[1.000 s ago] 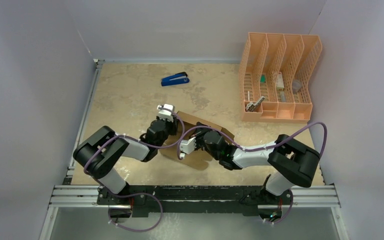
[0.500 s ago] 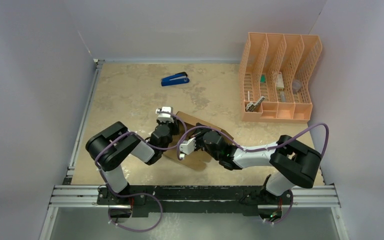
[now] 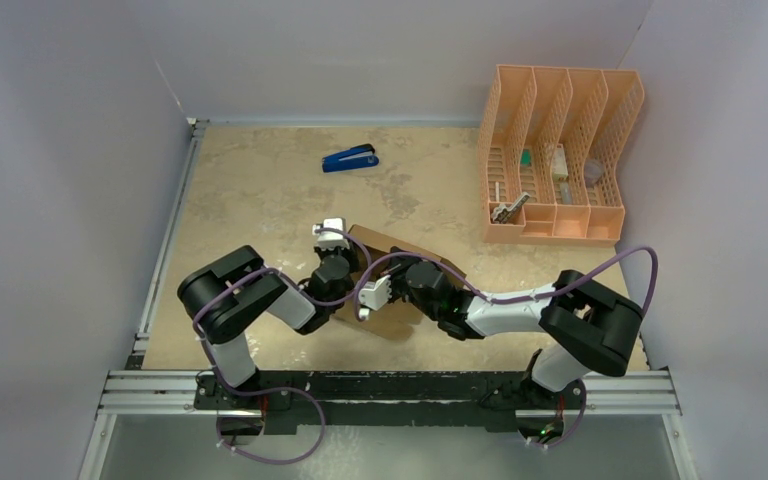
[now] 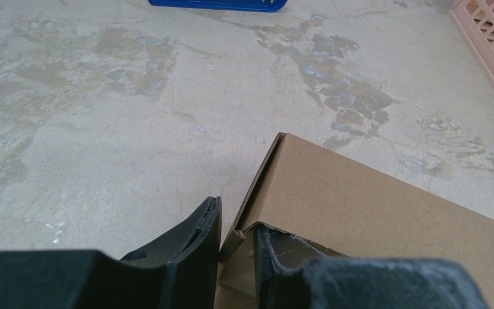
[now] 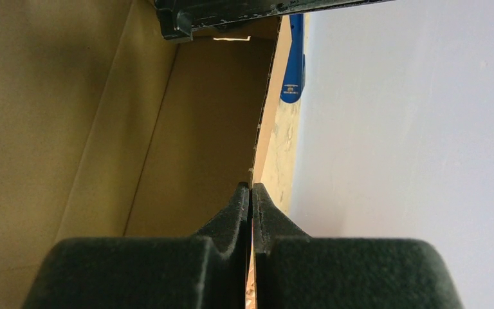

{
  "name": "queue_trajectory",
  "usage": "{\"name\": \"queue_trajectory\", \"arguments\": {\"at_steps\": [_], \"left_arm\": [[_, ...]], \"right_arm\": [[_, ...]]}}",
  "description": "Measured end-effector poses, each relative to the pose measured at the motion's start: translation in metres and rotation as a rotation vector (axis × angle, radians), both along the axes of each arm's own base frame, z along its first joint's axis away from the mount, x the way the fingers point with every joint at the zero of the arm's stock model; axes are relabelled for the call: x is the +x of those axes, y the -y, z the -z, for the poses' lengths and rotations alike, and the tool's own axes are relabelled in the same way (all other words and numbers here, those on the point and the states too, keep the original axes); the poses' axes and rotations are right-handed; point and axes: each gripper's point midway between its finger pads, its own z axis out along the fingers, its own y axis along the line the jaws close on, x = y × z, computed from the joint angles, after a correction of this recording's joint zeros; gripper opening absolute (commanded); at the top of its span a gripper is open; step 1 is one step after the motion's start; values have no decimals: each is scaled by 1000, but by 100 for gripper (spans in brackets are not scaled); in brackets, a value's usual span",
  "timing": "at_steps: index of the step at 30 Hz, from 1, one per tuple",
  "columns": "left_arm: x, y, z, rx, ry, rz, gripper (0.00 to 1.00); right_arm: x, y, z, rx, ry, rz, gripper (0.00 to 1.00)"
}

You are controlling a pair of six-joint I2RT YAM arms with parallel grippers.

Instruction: Fold the paper box

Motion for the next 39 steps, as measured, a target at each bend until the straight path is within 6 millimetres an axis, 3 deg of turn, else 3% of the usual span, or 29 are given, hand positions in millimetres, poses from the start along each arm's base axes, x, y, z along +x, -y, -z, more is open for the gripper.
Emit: {"name": "queue_trajectory", "arguments": {"at_steps": [13,19,21,25,32,39], "left_arm": [[-1,-4,-4,-18,3,-43,30],[-7,-16,-10,-27,4,-63,32],[-8,-17,-9,-26,1,-65,33],[-10,-19,-6,-27,-6,-67,33],[-11,-37,-1,-6,-11,-129,34],[-11,-38,-1,-6,-10,-132,41]], "right_arm": [[1,-3,-2,30,-25,11,0],[-2,-11,-6,58,-46,9,7],[-3,-12,-5,60,-60,12,11],[-7,-13,-2,61,-99,5,28],[-16,-3,3,56,-176,32,47],[-23,6,-16,122,-213,56,61]]}}
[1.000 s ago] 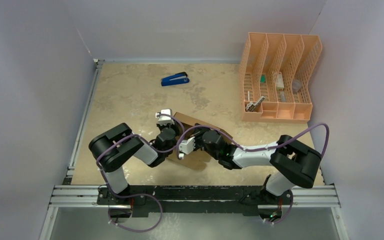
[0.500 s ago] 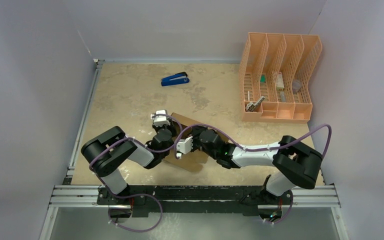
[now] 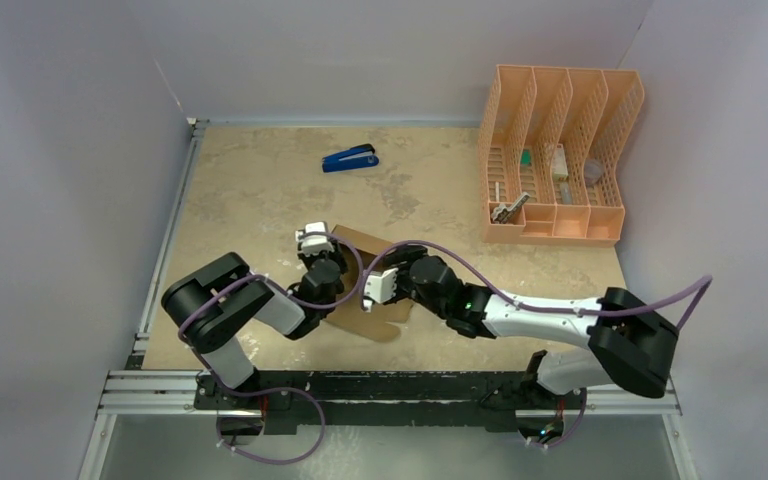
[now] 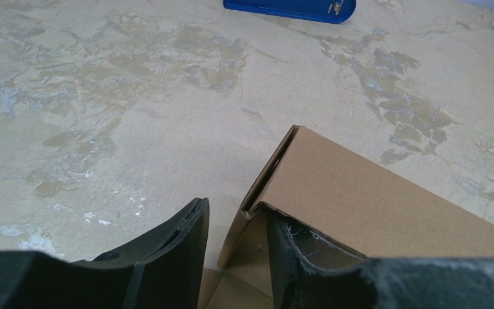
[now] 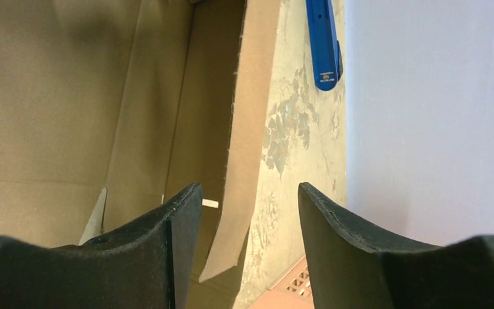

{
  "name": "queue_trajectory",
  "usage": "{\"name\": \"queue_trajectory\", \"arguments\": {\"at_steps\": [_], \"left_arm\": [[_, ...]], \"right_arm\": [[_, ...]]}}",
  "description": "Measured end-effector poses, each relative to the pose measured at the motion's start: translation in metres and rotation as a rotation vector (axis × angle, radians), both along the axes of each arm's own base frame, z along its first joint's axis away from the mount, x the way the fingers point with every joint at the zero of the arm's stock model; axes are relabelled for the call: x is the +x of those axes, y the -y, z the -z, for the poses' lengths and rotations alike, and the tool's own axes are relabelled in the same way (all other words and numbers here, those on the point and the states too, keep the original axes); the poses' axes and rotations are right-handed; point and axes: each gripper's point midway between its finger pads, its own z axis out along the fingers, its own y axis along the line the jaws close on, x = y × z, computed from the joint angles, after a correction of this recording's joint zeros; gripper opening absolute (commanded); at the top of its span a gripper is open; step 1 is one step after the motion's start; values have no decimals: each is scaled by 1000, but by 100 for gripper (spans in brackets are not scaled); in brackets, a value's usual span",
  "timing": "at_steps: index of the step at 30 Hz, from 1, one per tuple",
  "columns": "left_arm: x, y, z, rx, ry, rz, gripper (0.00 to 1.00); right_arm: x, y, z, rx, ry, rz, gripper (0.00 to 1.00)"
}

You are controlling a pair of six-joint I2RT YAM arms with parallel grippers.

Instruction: Fold the paper box

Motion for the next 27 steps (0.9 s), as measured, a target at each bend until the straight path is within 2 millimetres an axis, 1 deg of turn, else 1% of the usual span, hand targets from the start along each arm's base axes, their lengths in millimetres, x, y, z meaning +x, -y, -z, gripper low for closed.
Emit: {"name": "queue_trajectory", "arguments": {"at_steps": [3,6,11,15,18,21,24,27], "left_arm": [[-3,-3,3,7,-7,0,48],[-8,-8,1,10,-12,0,51],[-14,-12,-16,-30,12,2,53],[-24,-17,-29,-79,12,15,53],[-34,-21,-41,-122,5,26,55],[-45,-27,-59,-173,0,33,61],[-51,-29,-76,-200,-23,37,66],[-49,-28,-98,-199,-63,32,68]], "right_arm": [[-4,5,-9,32,-21,17,64],[-8,10,-16,59,-45,32,67],[-15,17,-32,118,-78,55,73],[-19,22,-34,147,-114,78,77],[-21,27,-32,168,-163,113,80],[-19,31,-36,217,-216,157,80],[-13,38,-47,297,-271,226,82],[-5,44,-64,406,-333,313,82]]}}
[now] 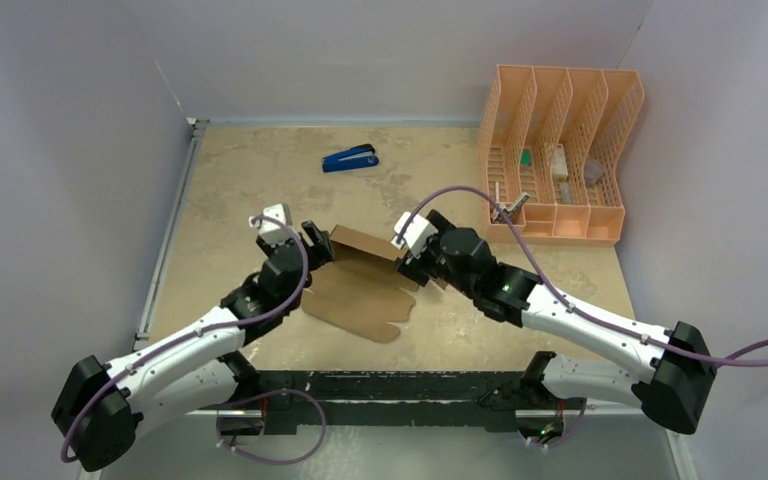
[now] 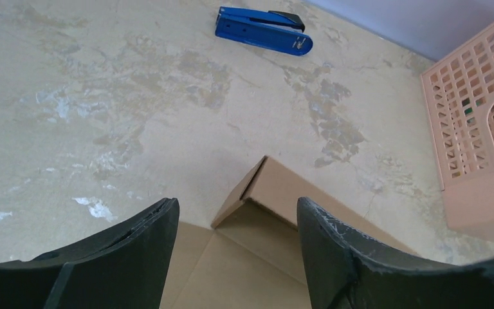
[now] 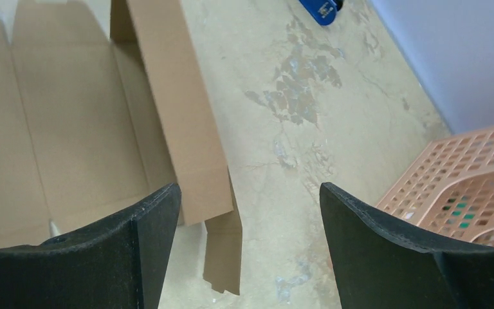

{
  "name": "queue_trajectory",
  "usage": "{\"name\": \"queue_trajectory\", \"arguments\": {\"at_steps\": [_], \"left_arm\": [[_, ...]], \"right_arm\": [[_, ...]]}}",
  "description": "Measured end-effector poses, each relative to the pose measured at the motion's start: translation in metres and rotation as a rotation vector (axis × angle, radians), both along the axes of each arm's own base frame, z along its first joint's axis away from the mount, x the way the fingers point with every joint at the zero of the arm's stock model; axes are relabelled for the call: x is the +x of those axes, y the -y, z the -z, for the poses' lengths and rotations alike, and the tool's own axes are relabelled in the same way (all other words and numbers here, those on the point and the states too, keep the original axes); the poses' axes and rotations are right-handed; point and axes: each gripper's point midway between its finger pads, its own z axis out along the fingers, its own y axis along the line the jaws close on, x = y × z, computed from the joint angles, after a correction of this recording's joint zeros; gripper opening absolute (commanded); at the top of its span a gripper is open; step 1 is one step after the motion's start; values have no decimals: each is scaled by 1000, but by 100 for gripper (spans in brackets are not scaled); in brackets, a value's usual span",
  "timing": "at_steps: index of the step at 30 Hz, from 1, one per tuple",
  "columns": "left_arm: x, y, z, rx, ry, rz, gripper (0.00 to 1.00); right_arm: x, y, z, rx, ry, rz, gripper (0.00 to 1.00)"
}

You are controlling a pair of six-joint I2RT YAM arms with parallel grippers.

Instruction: Fold the paper box

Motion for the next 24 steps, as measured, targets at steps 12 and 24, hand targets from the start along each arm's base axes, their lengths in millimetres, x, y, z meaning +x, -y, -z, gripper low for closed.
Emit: {"name": "queue_trajectory", "arguments": {"at_steps": [12,24], "left_arm": [[52,-20,5,-35,-293,61,68],[54,10,50,-103,-477,236,64]], "right_arm": [[16,27,7,242,-303,346,76],[17,24,29,308,-409,441,74]]}}
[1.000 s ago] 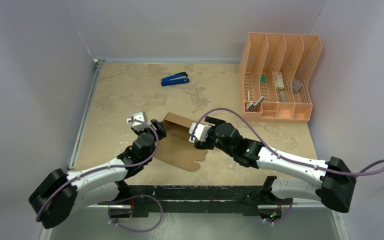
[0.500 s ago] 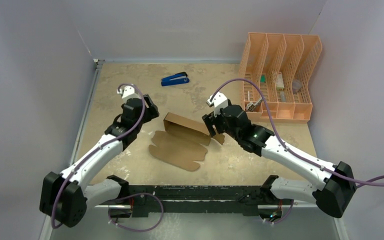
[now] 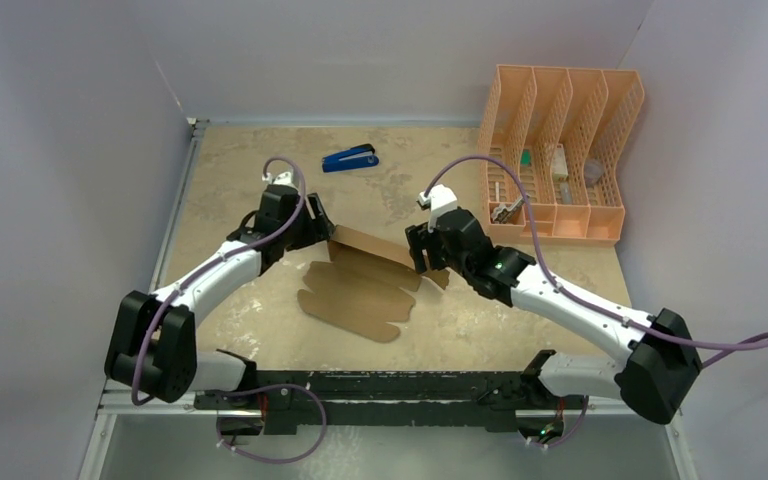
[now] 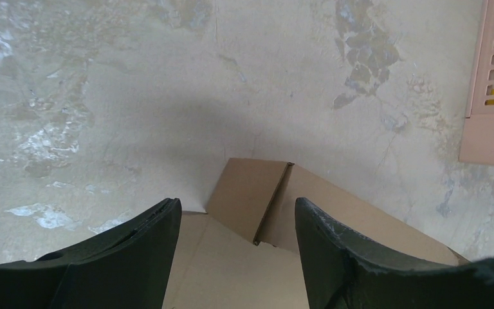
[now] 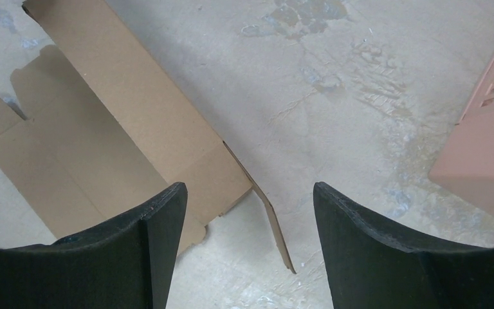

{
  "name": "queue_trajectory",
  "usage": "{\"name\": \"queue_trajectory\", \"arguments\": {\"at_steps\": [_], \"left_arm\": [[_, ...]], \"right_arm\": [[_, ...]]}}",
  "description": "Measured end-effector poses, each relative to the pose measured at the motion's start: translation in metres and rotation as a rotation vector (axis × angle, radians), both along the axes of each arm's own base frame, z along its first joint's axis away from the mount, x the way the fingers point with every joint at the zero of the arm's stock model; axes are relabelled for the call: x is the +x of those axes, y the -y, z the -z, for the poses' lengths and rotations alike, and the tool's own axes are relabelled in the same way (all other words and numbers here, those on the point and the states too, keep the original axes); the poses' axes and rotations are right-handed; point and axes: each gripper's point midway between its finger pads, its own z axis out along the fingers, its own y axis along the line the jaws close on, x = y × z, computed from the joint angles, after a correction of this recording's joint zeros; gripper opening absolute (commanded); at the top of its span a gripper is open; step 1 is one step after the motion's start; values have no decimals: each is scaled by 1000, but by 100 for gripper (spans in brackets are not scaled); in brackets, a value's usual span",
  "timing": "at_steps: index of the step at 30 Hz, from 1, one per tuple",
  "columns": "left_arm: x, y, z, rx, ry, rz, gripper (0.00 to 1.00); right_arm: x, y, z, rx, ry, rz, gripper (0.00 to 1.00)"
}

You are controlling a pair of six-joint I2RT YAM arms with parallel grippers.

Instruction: Fold the paper box

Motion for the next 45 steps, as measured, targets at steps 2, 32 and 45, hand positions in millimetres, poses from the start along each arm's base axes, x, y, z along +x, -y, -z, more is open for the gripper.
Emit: {"name": "queue_trajectory", "arguments": {"at_steps": [2,32,45], "left_arm": [[0,2,5,-8,-17,11,59],[-10,13,14,-116,-8,27,36],[-11,14,15,-116,-24,31,43]], "right_arm": [[1,-2,5,-3,-12,4,74],[-2,-1,32,-59,-67,-25,69],[5,10,44,-119,-73,-5,66]]}}
